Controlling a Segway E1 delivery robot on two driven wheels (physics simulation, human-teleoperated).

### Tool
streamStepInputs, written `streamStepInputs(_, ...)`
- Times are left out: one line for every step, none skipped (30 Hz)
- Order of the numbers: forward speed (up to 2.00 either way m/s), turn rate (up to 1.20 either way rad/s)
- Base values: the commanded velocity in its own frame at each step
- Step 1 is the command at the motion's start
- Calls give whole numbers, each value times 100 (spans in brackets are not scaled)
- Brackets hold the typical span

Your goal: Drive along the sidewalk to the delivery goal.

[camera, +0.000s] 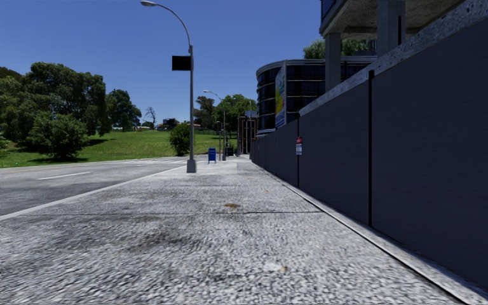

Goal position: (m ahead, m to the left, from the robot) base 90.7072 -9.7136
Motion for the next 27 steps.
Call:
streamStepInputs(200, 0)
streamStepInputs(200, 0)
streamStepInputs(200, 0)
streamStepInputs(200, 0)
streamStepInputs(200, 0)
streamStepInputs(200, 0)
streamStepInputs(200, 0)
streamStepInputs(200, 0)
streamStepInputs(200, 0)
streamStepInputs(200, 0)
streamStepInputs(200, 0)
streamStepInputs(200, 0)
streamStepInputs(200, 0)
streamStepInputs(200, 0)
streamStepInputs(200, 0)
streamStepInputs(200, 0)
streamStepInputs(200, 0)
streamStepInputs(200, 0)
streamStepInputs(200, 0)
streamStepInputs(200, 0)
streamStepInputs(200, 0)
streamStepInputs(200, 0)
streamStepInputs(200, 0)
streamStepInputs(200, 0)
streamStepInputs(200, 0)
streamStepInputs(200, 0)
streamStepInputs(200, 0)
